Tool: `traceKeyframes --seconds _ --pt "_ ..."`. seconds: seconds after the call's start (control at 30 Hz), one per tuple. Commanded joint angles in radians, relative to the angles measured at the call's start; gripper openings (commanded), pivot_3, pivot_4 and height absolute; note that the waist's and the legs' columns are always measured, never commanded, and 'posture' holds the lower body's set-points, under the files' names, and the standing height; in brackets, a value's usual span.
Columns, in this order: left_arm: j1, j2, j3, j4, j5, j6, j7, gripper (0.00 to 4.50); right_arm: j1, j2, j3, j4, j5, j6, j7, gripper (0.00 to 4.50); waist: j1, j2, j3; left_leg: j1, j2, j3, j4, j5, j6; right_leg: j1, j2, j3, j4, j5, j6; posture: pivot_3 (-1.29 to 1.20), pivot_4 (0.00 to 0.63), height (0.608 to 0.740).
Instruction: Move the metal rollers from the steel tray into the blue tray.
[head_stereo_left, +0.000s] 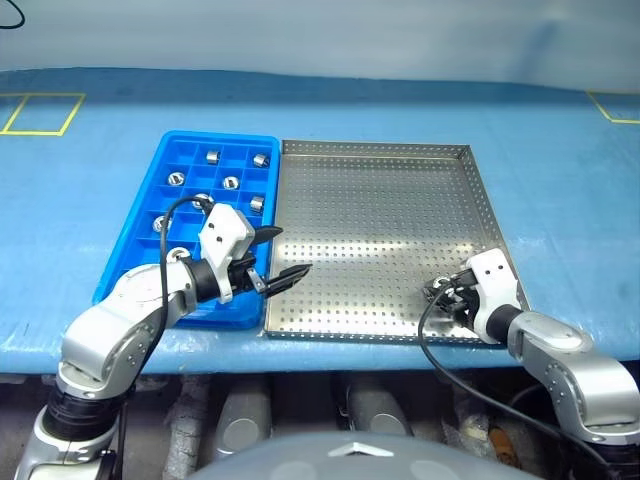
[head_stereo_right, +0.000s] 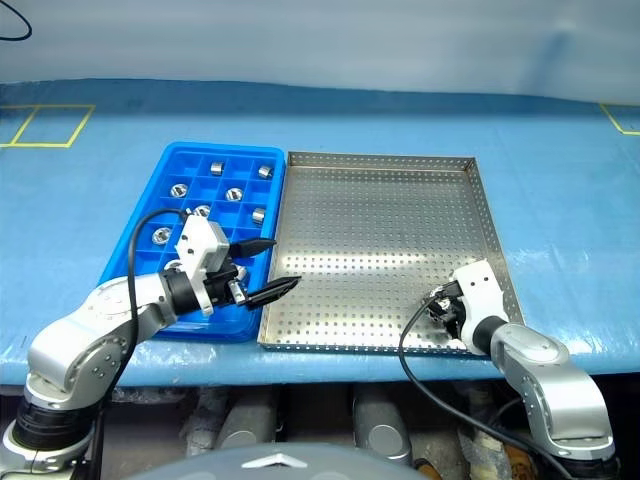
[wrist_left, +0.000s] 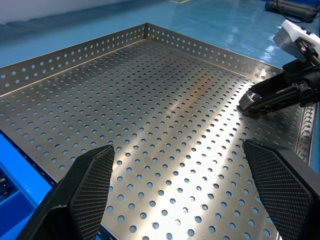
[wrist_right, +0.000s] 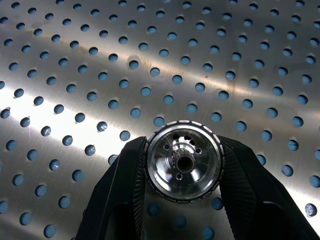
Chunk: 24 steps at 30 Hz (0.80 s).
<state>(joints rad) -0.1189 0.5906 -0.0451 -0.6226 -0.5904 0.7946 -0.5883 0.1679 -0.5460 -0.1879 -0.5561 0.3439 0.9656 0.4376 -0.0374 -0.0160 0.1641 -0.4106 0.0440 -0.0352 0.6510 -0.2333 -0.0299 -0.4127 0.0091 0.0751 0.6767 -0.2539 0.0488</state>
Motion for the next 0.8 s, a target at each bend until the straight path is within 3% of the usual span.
traceKeyframes --seconds 0.03,0.2,0.37,0.57,0.8 --pt "0.004 -0.004 0.024 -0.01 0.0 -0.024 0.004 4.5 -0.051 -0.001 0.025 -0.085 0.016 -0.042 0.006 1.72 -0.002 0.0 0.0 0.0 0.0 0.0 0.0 0.0 0.0 0.0 0.0 0.0 0.0 0.0 0.0 0.0 0.15 0.74" --pt "0.026 -0.004 0.062 -0.02 -0.012 -0.024 0.015 4.5 -0.24 0.122 0.157 -0.119 0.006 -0.074 -0.063 1.72 -0.009 0.0 0.0 0.001 0.001 0.0 0.0 0.0 0.0 0.0 0.001 0.0 0.002 0.0 0.0 0.02 0.15 0.74" --pt "0.075 -0.004 0.127 -0.057 -0.017 -0.015 0.058 4.5 -0.464 0.303 0.321 0.046 -0.075 -0.074 -0.18 1.72 0.0 0.0 0.0 0.001 0.001 -0.001 0.0 0.0 -0.001 -0.001 0.001 0.0 0.002 0.001 -0.001 0.08 0.15 0.74" --pt "0.209 0.004 0.276 -0.156 -0.061 -0.003 0.106 4.5 -0.6 0.415 0.474 0.206 -0.125 -0.091 -0.178 1.72 0.032 -0.001 0.0 -0.002 0.0 -0.002 -0.002 0.0 -0.001 -0.002 -0.001 -0.002 0.0 0.003 -0.006 0.19 0.15 0.74" --pt "0.394 -0.022 0.463 -0.272 -0.136 -0.017 0.159 4.5 -0.657 0.488 0.598 0.238 -0.116 -0.104 -0.112 1.72 0.082 -0.001 0.0 -0.001 0.001 -0.005 -0.004 0.0 -0.001 -0.002 0.0 -0.006 0.001 0.0 -0.009 0.31 0.15 0.74"
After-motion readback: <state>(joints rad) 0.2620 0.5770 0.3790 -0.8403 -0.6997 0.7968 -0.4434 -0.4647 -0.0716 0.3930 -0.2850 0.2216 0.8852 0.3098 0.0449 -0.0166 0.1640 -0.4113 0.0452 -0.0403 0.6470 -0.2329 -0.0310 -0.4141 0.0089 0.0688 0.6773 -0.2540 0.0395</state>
